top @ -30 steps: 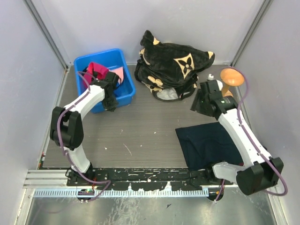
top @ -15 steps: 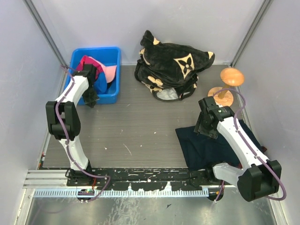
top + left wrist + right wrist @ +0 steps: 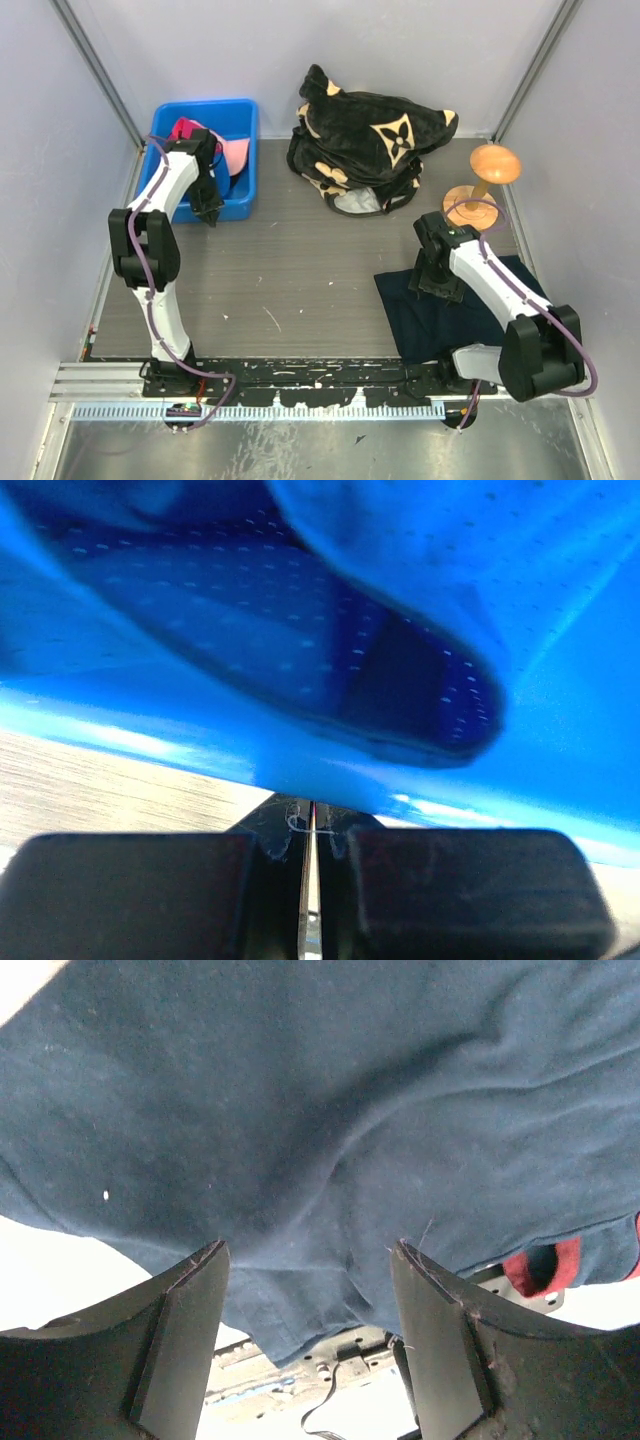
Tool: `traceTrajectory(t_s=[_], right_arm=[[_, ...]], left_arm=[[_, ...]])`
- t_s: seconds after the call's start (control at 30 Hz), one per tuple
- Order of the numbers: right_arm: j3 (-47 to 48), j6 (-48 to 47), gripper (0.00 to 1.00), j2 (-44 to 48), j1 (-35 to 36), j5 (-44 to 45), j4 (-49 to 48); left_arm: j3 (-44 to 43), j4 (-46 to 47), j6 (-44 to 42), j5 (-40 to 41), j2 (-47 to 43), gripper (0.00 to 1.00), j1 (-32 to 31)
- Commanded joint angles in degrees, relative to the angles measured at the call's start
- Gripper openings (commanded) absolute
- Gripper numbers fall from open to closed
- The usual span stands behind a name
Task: Stack the hats
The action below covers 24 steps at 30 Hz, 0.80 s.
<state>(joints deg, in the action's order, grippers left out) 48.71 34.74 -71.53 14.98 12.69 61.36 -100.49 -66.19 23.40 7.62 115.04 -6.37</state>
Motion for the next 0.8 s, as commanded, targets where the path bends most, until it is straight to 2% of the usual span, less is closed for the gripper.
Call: traceTrajectory(t_s=[0.0,0.07,0.17,0.23,0.3,0.37,0.47,0.6,0.67,0.7,0.77], right_arm=[[0.37,-0.32,0.72,-3.0,-0.11,2.69,-4.33],[-0.6,-0.62,0.74,-4.88,-0.05,2.29,-5.99],[-1.85,-1.36,0.77,-7.84,-0.06,0.43,-8.04],[-1.86,-2.25,0.84,-10.36,0.1,-2.23,-8.95],[-1.78,-2.73,0.88,-12.71,0.38,-3.73,-9.6],[-2.05,-2.63,0.87,-14.0,0.93,-4.34,-10.69],[-2.3,-1.81,0.77,-15.06,1.65,-4.86,-12.79],[-0.81,-0.97,0.48,-15.86,4.77,-5.12,-14.03],[0.33,-0.48,0.44,-16.43,7.2,-4.81,-14.25],[1.08,-0.26,0.47,-17.07,8.33,-4.76,-14.44],[1.87,-0.02,0.66,-17.97,10.32,-4.0,-13.92]], left_arm=[[-5.51,21.61,2.9,-6.66,6.68,0.1,-0.63],[-6.9,20.71,3.17,-9.71,4.54,0.15,-0.99],[-3.97,22.9,3.49,-11.5,-3.24,0.29,-2.59],[0.01,24.73,4.28,-13.28,-9.17,0.42,-3.5],[3.21,26.29,5.34,-14.52,-14.68,0.44,-4.44],[6.03,27.84,6.56,-16.19,-20.01,0.45,-4.97],[9.37,29.4,7.61,-17.01,-25.55,0.46,-5.44],[9.24,27.05,5.82,-15.27,-29.18,0.47,-5.49],[8.39,25.44,4.45,-15.2,-29.72,0.48,-5.43],[8.12,24.81,3.95,-15.42,-29.83,0.48,-5.44],[8.1,24.05,3.57,-16.56,-30.16,0.48,-5.48]])
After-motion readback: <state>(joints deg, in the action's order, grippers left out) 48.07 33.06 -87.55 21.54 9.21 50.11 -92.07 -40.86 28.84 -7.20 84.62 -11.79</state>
